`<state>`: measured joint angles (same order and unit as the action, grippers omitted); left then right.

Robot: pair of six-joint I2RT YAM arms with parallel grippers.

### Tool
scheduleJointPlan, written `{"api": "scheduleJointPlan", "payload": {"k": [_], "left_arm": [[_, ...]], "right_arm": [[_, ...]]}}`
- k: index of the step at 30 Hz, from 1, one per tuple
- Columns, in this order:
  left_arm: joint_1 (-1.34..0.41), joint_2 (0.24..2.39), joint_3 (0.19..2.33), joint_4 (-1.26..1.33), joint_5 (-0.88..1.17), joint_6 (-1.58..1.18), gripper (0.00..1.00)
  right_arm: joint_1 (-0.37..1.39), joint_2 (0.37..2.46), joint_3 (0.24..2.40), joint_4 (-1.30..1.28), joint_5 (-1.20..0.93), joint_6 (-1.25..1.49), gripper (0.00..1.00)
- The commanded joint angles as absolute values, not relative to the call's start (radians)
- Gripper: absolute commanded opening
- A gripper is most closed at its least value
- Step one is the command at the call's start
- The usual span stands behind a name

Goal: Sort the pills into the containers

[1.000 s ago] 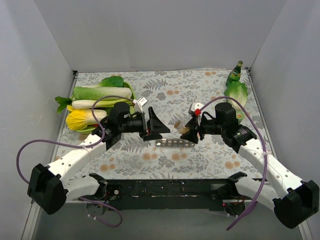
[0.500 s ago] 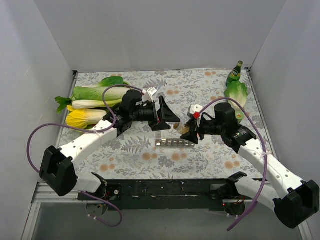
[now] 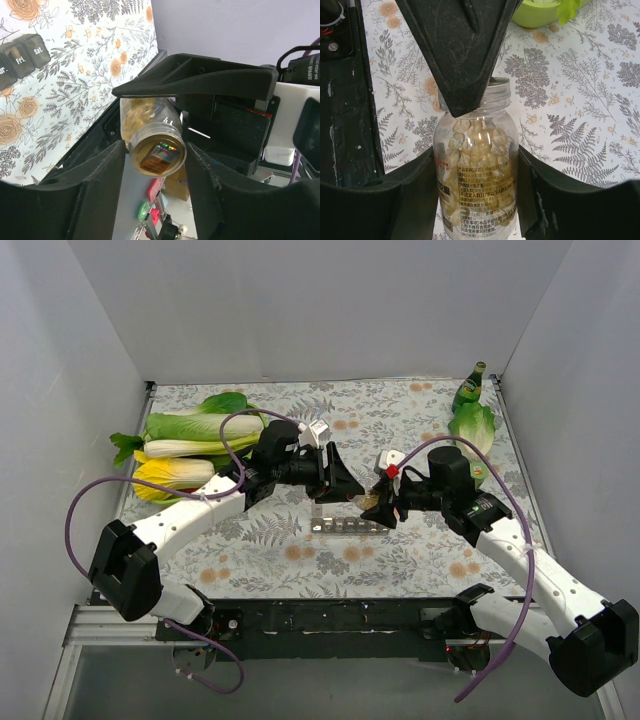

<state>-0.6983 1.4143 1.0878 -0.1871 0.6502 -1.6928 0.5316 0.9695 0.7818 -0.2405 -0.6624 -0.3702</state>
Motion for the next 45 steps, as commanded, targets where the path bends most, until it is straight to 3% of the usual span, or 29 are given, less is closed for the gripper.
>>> {"api": "scheduleJointPlan", "payload": {"k": [1, 3, 7, 19, 26, 29, 34, 40, 42, 45], "left_arm": [[-0.704, 1.413, 1.111, -0.184, 0.693, -1.671, 0.45], [-0.704, 1.417, 1.1, -0.17, 0.716, -1.661, 0.36], [-0.704, 1.416, 1.085, -0.132, 0.784, -1.623, 0.31], [-0.707, 1.382, 1.103, -0.213, 1.029, -1.113, 0.32], [-0.712, 1.391, 1.187, -0.411, 1.017, -0.882, 0.45], [-0.704, 1.382, 1.181, -0.379, 1.005, -0.899, 0.68], [-0.614, 1.326, 1.119, -0.23, 1.0, -1.072, 0.98], [-0.535, 1.159, 0.993, -0.069, 0.803, -1.349, 0.98], [-0.528, 1.121, 0.945, -0.08, 0.689, -1.428, 0.98], [-0.528, 1.101, 0.89, -0.048, 0.706, -1.63, 0.98]], "right_arm": [[0.535, 0.953, 0.787, -0.218, -0.681, -0.365, 0.01], [0.535, 0.951, 0.785, -0.219, -0.687, -0.353, 0.01], [0.535, 0.956, 0.779, -0.204, -0.735, -0.298, 0.01], [0.515, 0.991, 0.671, 0.067, -1.041, 0.125, 0.01], [0.495, 1.022, 0.534, 0.444, -1.14, 0.541, 0.01], [0.494, 1.022, 0.515, 0.508, -1.151, 0.618, 0.01], [0.489, 0.994, 0.545, 0.367, -1.138, 0.454, 0.01], [0.488, 0.962, 0.65, 0.042, -1.063, 0.11, 0.01], [0.494, 0.951, 0.721, -0.132, -1.011, -0.124, 0.01], [0.523, 0.94, 0.804, -0.268, -0.844, -0.421, 0.01]]}}
